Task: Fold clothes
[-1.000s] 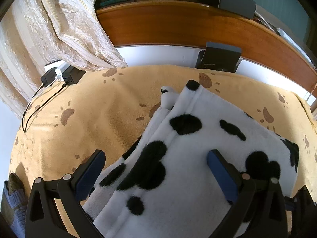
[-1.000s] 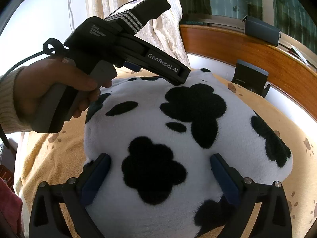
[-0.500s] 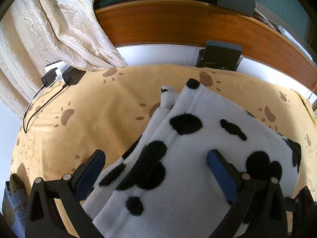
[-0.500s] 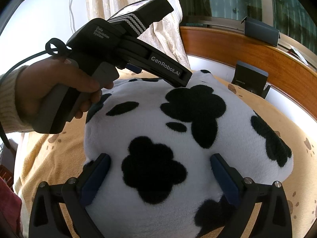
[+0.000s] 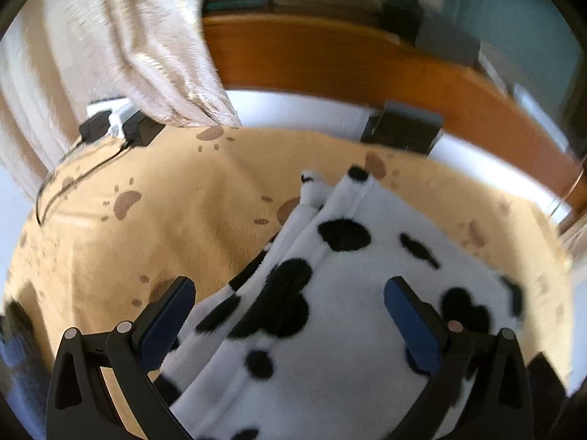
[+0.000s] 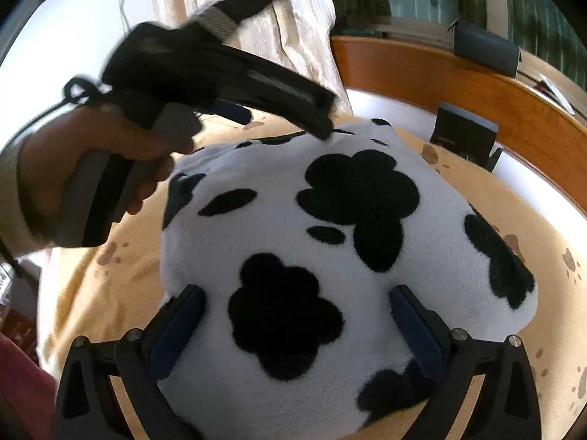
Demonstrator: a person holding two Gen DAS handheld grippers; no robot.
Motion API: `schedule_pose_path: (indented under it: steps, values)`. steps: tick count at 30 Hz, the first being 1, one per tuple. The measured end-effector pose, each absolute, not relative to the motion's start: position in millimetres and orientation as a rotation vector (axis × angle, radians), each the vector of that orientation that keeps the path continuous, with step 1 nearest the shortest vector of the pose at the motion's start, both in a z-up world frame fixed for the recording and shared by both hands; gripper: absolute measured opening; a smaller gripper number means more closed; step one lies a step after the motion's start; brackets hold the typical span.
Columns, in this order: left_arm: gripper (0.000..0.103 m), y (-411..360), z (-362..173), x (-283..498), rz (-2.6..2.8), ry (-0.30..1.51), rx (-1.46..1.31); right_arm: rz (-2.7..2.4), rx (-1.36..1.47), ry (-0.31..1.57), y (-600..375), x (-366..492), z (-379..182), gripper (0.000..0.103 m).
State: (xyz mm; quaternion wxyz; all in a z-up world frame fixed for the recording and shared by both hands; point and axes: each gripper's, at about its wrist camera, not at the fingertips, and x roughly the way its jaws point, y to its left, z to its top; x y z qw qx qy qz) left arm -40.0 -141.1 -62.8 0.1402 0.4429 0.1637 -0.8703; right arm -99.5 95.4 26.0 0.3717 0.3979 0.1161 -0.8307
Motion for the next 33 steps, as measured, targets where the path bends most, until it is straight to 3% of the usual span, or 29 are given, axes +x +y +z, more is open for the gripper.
schedule_pose_path:
  steps: [8, 19, 25, 33]
  values:
    - [0.103, -181.1, -50.7, 55.6, -2.406, 0.917, 1.157, -2.278, 1.022, 0.205, 132.7, -125.7, 51.0, 0.102]
    - [0.103, -156.5, -124.1, 97.8, -2.143, 1.419, 1.231, -2.274, 1.033, 0.341, 111.5, -156.6, 39.9, 0.102]
    - [0.103, -165.4, -148.4, 96.5, -2.024, 1.603, 1.167, -2.276, 1.038, 0.386, 106.8, -157.9, 21.7, 0.102]
    - [0.103, -179.5, -151.3, 79.5, -2.022, 1.693, 1.089, -2.29, 1.011, 0.376, 109.3, -157.0, 14.9, 0.102]
